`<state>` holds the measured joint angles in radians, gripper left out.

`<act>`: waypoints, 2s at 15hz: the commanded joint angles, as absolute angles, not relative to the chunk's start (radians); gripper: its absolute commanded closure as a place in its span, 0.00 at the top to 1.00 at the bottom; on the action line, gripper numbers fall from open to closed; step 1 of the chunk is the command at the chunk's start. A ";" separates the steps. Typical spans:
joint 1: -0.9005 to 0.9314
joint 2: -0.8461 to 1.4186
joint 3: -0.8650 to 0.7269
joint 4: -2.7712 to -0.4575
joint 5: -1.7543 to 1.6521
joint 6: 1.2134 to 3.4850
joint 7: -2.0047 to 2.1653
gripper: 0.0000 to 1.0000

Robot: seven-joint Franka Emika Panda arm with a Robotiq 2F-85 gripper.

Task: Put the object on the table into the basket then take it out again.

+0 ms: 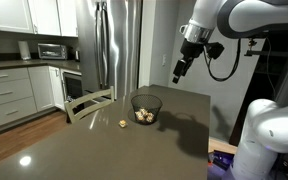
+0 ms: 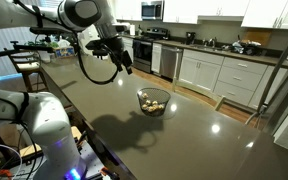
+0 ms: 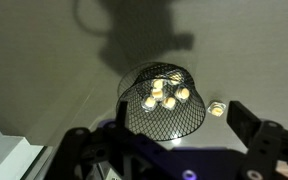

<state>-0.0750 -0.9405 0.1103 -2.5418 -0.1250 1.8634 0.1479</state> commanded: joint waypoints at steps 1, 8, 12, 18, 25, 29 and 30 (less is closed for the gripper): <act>-0.055 -0.922 0.106 -2.527 -0.129 1.879 0.152 1.00; 0.018 -0.834 0.123 -2.484 -0.119 1.992 0.107 1.00; 0.097 -0.730 0.117 -2.437 -0.080 2.039 0.049 1.00; 0.194 -0.544 0.101 -2.338 -0.014 2.031 -0.088 1.00; 0.199 -0.361 0.102 -2.236 -0.020 1.949 -0.214 1.00; 0.188 -0.285 0.115 -2.193 -0.063 1.914 -0.221 1.00; 0.185 -0.269 0.123 -2.189 -0.088 1.922 -0.209 1.00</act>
<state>0.2005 -0.3309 0.1058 -2.2411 -0.0419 1.9495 -0.1885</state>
